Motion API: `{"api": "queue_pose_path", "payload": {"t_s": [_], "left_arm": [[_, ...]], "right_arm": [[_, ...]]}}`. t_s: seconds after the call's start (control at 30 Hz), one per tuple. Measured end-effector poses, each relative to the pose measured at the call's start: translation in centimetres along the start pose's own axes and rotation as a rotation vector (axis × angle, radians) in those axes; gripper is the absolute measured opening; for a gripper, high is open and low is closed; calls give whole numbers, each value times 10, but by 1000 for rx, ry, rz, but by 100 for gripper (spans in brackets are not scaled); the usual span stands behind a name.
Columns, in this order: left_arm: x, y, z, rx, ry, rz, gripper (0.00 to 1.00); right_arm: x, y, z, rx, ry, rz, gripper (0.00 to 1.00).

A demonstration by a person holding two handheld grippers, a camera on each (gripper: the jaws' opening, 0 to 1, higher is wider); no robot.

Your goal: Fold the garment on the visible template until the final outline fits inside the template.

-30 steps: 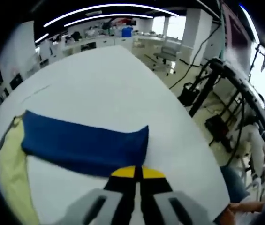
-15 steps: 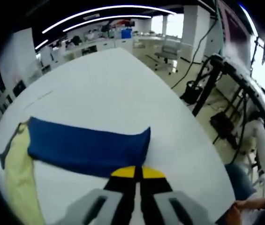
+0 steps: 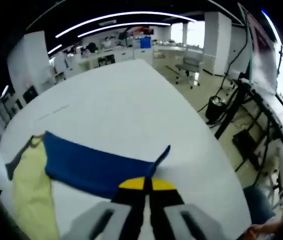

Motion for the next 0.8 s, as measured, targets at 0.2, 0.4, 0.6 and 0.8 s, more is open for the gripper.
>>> {"api": "queue_pose_path", "payload": {"t_s": [0.2, 0.4, 0.6, 0.8], "left_arm": [[-2, -2, -1, 6, -2, 5, 86], [-2, -4, -2, 17, -6, 8, 87], [-3, -8, 0, 60, -35, 3, 90], [-1, -9, 2, 62, -23, 10, 91]], "right_arm": [[-15, -3, 17, 11, -39, 24, 0], [-38, -12, 29, 30, -85, 58, 0], [-69, -27, 34, 33, -129, 86, 0], [-98, -36, 40, 38, -182, 118, 0]]}}
Point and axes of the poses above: the point that each gripper's makers call its tool centre point, and the gripper's own axes: y roughly forward along the fingers, x roughly to its right, z roughly out of its top, the point moved 9 cm from there along -y, roughly backward along the fingers, and after that the axes turned 3 degrees about -x, right-handed, at the moved point
